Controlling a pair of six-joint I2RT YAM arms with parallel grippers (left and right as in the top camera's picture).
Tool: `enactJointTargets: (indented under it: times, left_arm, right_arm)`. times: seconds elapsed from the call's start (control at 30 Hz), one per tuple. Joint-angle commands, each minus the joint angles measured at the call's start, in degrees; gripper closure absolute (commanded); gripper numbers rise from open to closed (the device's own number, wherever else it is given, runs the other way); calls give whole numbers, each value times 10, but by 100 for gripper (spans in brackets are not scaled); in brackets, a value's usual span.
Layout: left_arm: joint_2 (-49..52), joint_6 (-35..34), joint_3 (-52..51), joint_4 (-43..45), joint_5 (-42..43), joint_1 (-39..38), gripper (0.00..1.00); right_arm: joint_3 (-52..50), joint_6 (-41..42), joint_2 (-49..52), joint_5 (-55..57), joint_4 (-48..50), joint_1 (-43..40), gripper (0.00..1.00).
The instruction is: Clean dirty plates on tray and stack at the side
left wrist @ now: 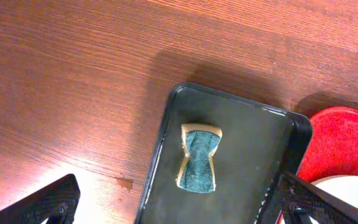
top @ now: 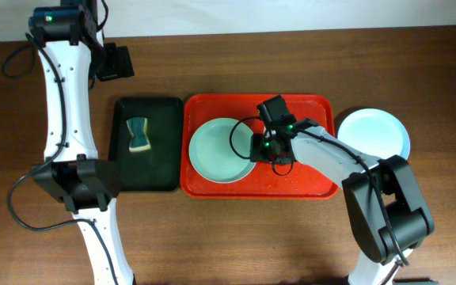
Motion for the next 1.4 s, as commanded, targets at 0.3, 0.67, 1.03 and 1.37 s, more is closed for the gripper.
enactJointTargets:
  times: [0.3, 0.67, 1.03, 1.37]
  left_arm:
    - [-2, -2, 4, -1, 8, -3, 0]
    - [-2, -2, 4, -1, 8, -3, 0]
    - [-2, -2, 4, -1, 8, -3, 1]
    - [-2, -2, 4, -1, 8, -6, 0]
  right_arm:
    - [-13, 0, -24, -25, 16, -11, 96]
    - [23, 10, -101, -32, -52, -23, 96]
    - [29, 85, -99, 23, 68, 62, 96]
    - [29, 112, -77, 143, 158, 155, 96]
